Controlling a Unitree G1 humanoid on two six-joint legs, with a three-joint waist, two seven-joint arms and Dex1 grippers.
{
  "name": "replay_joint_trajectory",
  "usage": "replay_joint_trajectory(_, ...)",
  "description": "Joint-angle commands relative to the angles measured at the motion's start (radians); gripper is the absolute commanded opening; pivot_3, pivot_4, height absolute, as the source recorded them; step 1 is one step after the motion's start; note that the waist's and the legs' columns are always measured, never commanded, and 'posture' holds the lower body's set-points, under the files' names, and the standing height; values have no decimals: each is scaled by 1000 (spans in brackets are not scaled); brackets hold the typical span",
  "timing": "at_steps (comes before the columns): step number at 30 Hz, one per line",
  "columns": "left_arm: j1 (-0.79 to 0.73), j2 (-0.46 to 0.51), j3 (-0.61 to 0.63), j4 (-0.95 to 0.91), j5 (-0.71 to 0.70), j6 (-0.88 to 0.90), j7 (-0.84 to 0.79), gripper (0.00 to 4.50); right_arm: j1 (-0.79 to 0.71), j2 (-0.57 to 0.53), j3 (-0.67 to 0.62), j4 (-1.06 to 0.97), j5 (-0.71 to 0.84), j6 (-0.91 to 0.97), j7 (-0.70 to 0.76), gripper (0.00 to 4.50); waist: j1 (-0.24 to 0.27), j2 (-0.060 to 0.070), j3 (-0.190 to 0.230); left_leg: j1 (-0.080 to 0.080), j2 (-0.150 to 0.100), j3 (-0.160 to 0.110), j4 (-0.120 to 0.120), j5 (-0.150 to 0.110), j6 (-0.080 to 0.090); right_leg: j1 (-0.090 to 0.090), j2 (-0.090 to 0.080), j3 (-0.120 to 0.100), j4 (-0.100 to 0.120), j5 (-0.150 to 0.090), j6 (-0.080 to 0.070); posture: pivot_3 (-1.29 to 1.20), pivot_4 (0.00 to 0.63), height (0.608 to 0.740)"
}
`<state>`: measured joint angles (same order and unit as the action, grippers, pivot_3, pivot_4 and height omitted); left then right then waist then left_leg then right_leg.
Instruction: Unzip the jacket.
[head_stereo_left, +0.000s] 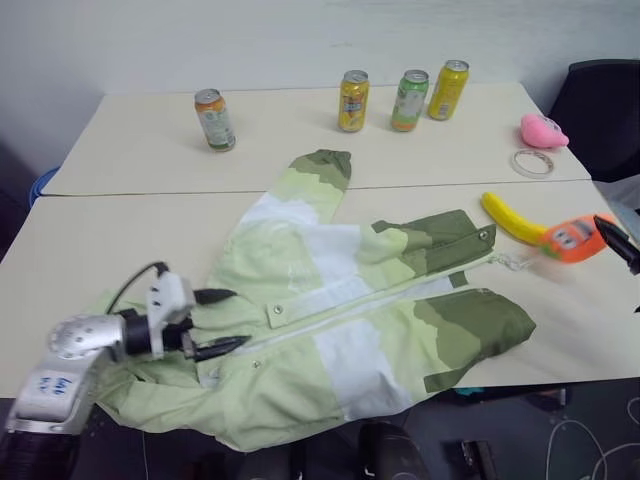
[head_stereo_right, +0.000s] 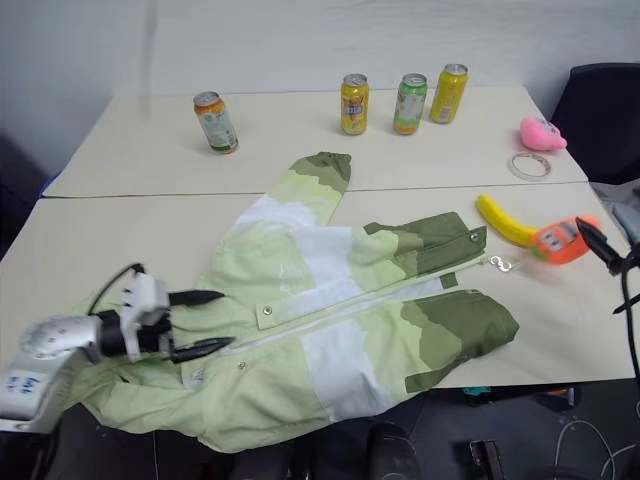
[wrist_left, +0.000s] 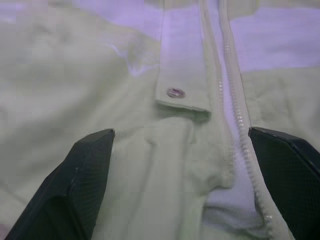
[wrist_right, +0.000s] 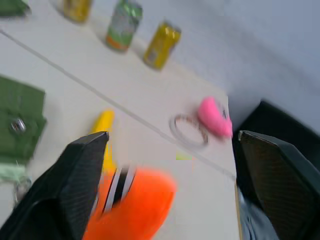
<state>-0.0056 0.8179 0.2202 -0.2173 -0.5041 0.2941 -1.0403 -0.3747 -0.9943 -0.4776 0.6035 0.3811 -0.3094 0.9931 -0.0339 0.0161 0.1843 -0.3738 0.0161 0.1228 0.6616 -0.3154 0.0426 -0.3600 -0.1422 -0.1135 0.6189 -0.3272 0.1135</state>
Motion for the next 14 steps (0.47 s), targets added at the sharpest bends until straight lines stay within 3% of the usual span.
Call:
replay_joint_trajectory(1,63,39,114,4,-43,9,-39,4500,39,4,64,-237,84,101,129,4486,-3,0,0,0,1,0,0,0,-1,0,1,0,0,0,0,0,150,740)
replay_joint_trajectory(8,178,33,177,57,39,-140,-61,4500,265,68,232,-611,173,217,333,4486,19,-4,3,-2,1,-2,-2,-1,-1,-1,0,-1,-1,0,0,0,150,740)
replay_joint_trajectory(14,207,7,187,55,69,-214,-35,4500,340,117,247,-601,128,143,349,4486,33,-5,3,-2,-4,-2,-1,-7,1,1,-5,-1,-7,1,2,0,150,740)
